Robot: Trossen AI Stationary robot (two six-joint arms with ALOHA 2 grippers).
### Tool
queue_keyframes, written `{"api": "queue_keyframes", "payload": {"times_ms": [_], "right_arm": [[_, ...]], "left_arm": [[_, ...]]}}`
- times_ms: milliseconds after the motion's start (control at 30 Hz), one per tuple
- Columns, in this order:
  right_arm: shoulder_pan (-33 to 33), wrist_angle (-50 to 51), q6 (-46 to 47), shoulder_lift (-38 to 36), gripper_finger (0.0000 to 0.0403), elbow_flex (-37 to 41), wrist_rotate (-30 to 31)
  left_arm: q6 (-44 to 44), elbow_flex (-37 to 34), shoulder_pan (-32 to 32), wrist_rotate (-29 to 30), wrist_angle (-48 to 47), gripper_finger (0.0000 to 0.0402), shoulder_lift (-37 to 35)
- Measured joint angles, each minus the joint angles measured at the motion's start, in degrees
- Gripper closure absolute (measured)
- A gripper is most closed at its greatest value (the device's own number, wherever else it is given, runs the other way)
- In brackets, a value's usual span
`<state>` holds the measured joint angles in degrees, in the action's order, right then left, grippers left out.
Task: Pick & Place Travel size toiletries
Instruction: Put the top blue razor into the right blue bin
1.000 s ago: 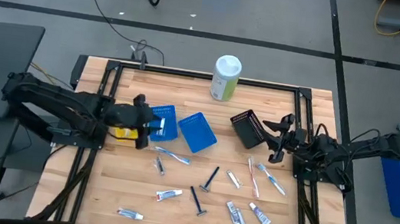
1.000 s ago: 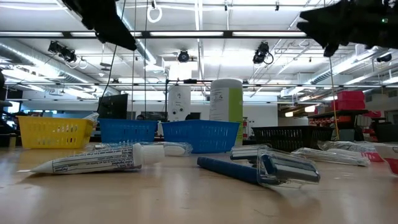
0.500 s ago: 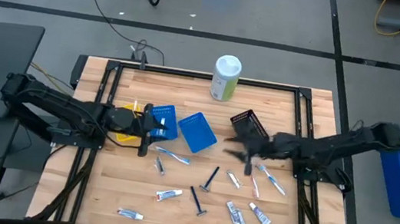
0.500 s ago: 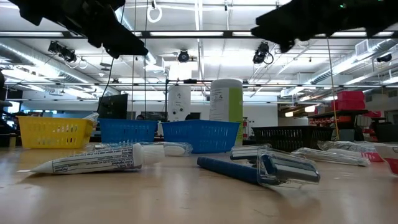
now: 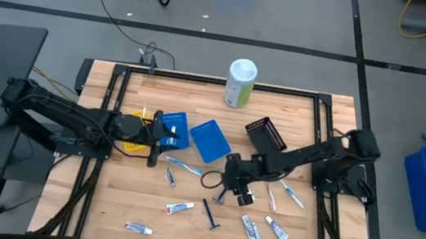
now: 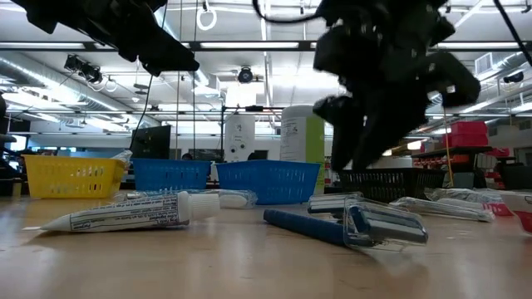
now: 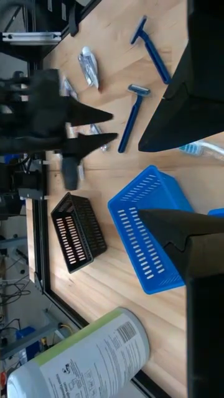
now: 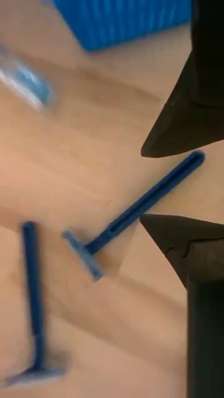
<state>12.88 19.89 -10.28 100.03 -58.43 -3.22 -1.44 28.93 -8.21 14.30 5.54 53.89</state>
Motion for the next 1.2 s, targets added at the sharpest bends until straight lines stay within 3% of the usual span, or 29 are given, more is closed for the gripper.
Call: {"api": "queue_keyframes", "payload": {"times_ms": [333, 667, 933, 1067, 1200], "right_arm": [[0.02, -1.26, -6.37, 6.3, 0.0255, -0.18, -0.27], [0.0, -2.0, -10.8, 6.97, 0.0372, -0.23, -2.5], [0.7, -0.39, -6.21, 1.26, 0.0365, -1.99, -2.27], [0.03, 0.68, -0.19, -5.0, 0.0364, -4.4, 6.75], [-1.93, -3.19, 13.4, -9.83, 0.0364, -4.69, 22.8]], "left_arm": [[0.36, 0.0, 0.0, -0.02, -0.05, 0.0234, 0.0], [0.41, 0.0, 0.0, 3.33, -0.05, 0.0234, 0.0], [0.41, 0.0, -0.02, 3.94, -0.1, 0.0234, 0.0], [0.88, 0.0, 0.0, 4.12, -0.07, 0.0234, 0.0], [0.57, 0.02, 0.0, 4.12, 0.09, 0.0234, 0.0]]}}
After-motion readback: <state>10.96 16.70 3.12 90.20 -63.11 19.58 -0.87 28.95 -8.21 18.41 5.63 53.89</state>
